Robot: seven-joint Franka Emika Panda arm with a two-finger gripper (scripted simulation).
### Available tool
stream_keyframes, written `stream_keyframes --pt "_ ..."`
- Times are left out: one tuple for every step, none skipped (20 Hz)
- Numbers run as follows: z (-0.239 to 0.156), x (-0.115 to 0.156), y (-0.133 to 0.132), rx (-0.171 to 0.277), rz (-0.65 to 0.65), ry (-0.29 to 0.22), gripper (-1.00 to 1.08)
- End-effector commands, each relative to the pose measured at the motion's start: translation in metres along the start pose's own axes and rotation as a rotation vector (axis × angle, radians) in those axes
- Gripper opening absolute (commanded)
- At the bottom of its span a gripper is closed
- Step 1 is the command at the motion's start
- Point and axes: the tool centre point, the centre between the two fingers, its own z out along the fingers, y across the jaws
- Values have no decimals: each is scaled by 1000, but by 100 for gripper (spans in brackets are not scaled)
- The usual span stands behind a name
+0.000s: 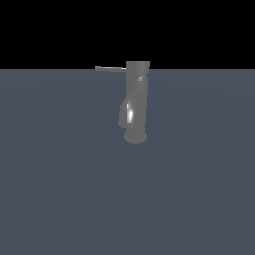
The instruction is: Turn on the faucet by rotating a designated handle.
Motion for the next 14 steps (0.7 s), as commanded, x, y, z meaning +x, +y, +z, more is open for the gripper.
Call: stream_keyframes --pt "0 0 0 0 0 0 -100" --pt "0 0 0 1 0 1 -100" --pt "-1 0 0 2 0 2 -100" --pt "-2 1 1 5 0 4 -100" --pt "-4 1 1 9 -1 8 -100" --pt "-6 1 2 13 -2 12 -100" --pt "-8 2 2 16 -4 16 -100" --pt "-10 2 3 19 -6 19 -100" --pt "-11 1 3 21 -7 21 -100" --pt "-12 1 3 22 -9 22 -100" --pt "-12 1 3 22 -10 22 -100" --pt "-12 1 3 22 -10 22 -100" --pt "-11 1 3 21 -10 22 -100" --pt "-11 1 3 21 -8 21 -100"
